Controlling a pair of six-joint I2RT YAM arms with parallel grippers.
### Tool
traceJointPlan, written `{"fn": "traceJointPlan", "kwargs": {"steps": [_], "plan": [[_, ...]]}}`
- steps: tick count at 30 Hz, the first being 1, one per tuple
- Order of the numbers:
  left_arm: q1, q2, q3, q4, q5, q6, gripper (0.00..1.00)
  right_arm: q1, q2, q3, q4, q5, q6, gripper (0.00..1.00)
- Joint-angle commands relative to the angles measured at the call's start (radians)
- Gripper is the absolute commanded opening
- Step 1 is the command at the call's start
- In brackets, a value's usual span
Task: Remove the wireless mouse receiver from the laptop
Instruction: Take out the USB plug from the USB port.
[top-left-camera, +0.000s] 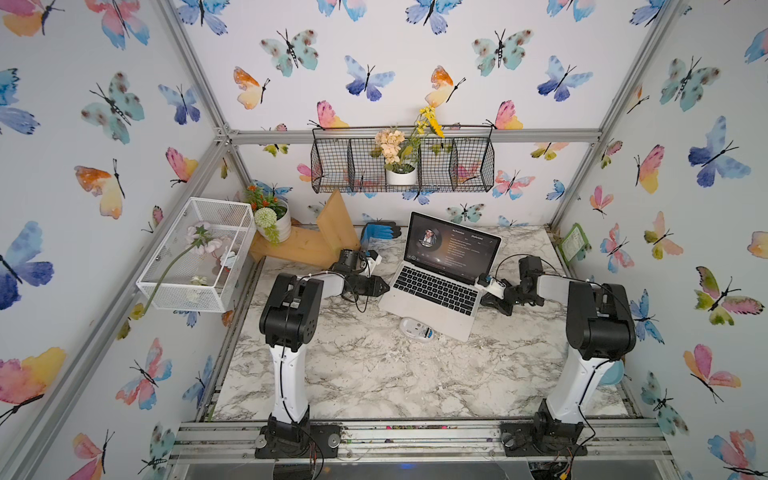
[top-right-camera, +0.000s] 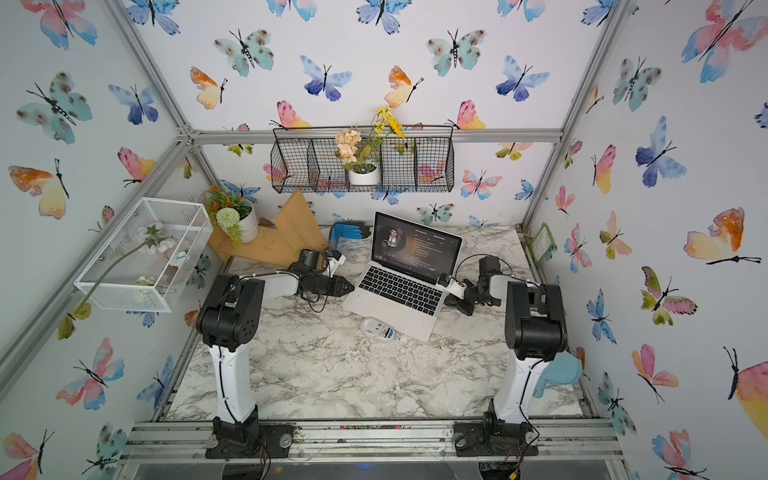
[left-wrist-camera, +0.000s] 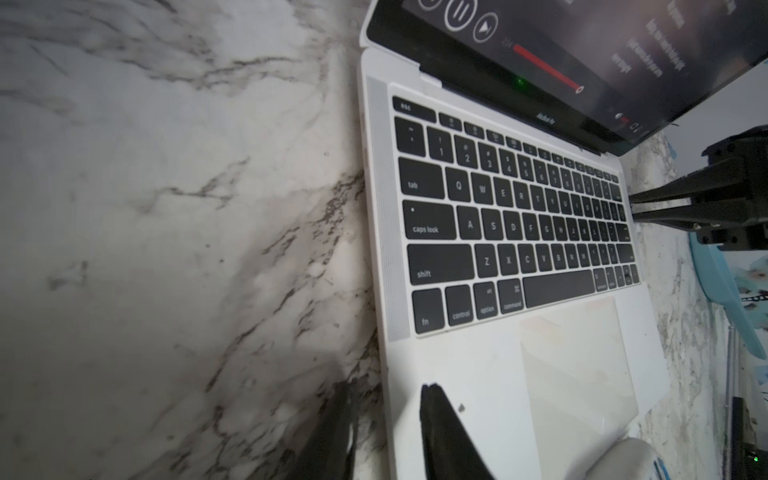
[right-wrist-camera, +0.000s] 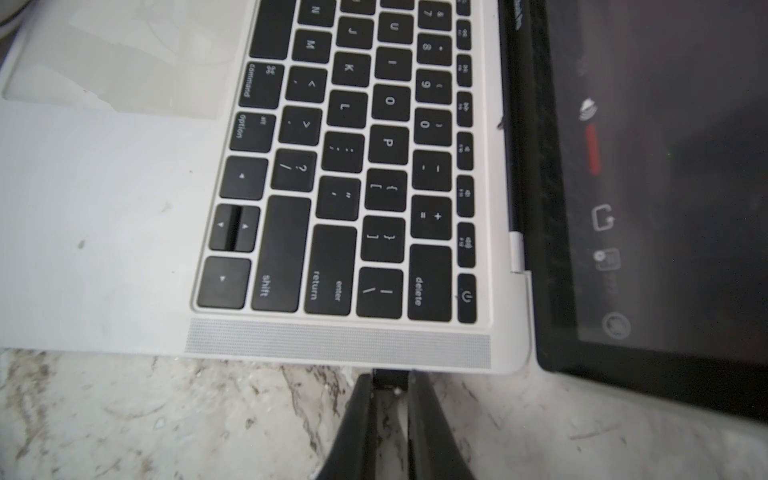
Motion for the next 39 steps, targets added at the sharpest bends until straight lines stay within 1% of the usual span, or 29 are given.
{"fn": "traceJointPlan", "kwargs": {"steps": [1,4,7,10,13,26,31,39], "plan": [[-0.008,0.048,-0.012,-0.075,-0.110,-0.020,0.27,0.028,0.029,-0.017,-0.014,0.057,0.007,0.12],[-0.028,0.041,-0.009,-0.093,-0.197,-0.012,0.21,0.028,0.033,-0.015,-0.008,0.059,0.011,0.11],[-0.058,0.042,0.007,-0.127,-0.258,0.013,0.10,0.028,0.035,-0.017,0.003,0.071,0.018,0.09],[-0.073,0.053,0.032,-0.169,-0.315,0.023,0.09,0.028,0.032,-0.023,0.012,0.085,0.018,0.08],[-0.078,0.057,0.044,-0.189,-0.335,0.036,0.06,0.028,0.021,-0.039,0.028,0.094,0.011,0.08],[-0.083,0.051,0.034,-0.183,-0.337,0.048,0.06,0.023,-0.005,-0.082,0.061,0.183,-0.003,0.08],[-0.084,0.051,0.031,-0.176,-0.339,0.047,0.06,0.008,-0.026,-0.093,0.058,0.183,-0.019,0.08],[-0.082,0.053,0.034,-0.178,-0.327,0.049,0.07,-0.016,-0.087,-0.124,0.046,0.135,-0.048,0.11]]}}
